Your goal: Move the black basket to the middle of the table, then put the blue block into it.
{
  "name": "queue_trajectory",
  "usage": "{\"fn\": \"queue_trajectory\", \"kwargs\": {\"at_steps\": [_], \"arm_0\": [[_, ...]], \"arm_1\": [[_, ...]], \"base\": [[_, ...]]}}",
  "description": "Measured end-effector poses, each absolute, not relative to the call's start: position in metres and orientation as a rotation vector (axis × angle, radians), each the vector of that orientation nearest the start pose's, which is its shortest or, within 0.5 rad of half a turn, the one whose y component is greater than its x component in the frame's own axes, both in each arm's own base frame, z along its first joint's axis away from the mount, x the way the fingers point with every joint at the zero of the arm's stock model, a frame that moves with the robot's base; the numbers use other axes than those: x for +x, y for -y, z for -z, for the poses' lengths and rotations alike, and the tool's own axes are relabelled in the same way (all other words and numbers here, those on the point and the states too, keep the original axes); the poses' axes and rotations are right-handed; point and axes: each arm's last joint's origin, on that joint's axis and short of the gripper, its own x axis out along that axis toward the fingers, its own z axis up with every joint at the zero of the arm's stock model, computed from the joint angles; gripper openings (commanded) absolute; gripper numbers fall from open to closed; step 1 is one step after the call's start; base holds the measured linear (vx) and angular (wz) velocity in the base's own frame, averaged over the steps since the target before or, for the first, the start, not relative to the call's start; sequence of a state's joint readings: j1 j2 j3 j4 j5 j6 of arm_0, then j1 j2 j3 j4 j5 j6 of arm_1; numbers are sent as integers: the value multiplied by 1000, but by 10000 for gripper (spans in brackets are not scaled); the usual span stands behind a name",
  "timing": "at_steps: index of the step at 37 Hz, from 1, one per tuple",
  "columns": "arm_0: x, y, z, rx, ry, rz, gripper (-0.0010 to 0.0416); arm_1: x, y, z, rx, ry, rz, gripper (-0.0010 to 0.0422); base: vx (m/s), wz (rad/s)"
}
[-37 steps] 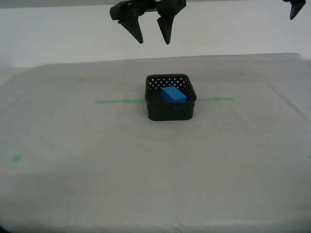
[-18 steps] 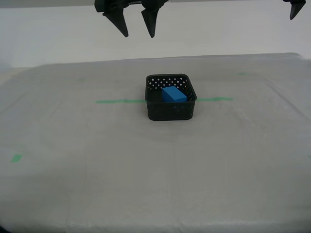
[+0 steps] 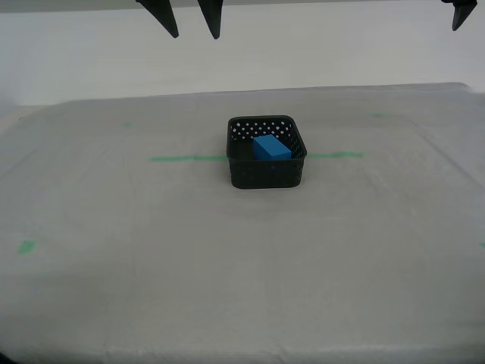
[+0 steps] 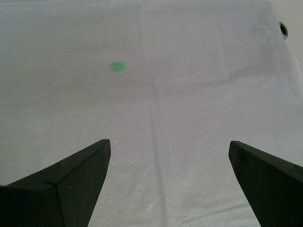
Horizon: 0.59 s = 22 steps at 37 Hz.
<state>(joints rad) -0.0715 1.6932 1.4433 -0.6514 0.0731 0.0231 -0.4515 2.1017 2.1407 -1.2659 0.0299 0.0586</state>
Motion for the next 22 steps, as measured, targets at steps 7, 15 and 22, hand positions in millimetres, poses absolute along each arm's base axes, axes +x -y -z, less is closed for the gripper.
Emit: {"fn": "queue_trajectory", "kwargs": {"at_steps": [7,15,22], "arm_0": [[363,28,-287,21,-900,146,351],[363,28,-287,21,-900,145,351],[363,28,-287,21,-900,145,350]], "arm_1": [[384,183,-309,322,-1224,439,401],[384,180,-306,325,-1235,434,401],[375,170,-299,303,-1203,420,401]], "base": [[0,0],[0,0],[0,0]]}}
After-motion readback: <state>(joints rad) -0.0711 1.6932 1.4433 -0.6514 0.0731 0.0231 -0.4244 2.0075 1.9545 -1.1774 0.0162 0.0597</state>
